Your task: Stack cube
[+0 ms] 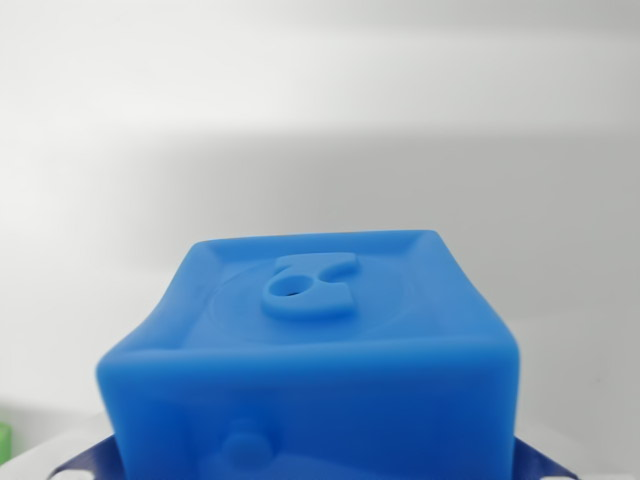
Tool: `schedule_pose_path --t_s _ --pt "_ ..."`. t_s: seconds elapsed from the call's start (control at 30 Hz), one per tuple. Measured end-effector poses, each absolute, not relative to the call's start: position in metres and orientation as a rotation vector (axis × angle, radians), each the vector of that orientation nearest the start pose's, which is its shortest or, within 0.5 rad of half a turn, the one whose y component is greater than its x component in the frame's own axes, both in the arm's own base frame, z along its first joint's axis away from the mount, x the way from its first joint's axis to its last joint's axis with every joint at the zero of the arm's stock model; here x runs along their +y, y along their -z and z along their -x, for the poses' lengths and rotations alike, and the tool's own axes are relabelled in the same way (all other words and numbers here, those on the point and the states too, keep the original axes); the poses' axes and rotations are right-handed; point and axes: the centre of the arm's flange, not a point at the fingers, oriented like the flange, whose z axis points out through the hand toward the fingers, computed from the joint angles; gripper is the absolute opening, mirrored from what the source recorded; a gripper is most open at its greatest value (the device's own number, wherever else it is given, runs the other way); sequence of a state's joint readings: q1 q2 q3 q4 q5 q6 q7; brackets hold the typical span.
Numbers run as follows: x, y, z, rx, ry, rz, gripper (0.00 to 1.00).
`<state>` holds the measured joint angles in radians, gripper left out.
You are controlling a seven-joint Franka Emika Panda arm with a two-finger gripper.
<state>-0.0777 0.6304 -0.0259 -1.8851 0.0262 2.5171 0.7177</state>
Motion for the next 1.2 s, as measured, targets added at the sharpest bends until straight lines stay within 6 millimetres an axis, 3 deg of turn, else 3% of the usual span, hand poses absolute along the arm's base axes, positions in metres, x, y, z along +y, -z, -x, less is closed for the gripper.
schedule_pose_path --t_s 0.23,1.2 --pt "-0.065 -0.191 -0.63 1.278 0.009 2.866 0.0" --pt "-0.026 -0.22 -0.608 1.348 0.002 2.833 0.0"
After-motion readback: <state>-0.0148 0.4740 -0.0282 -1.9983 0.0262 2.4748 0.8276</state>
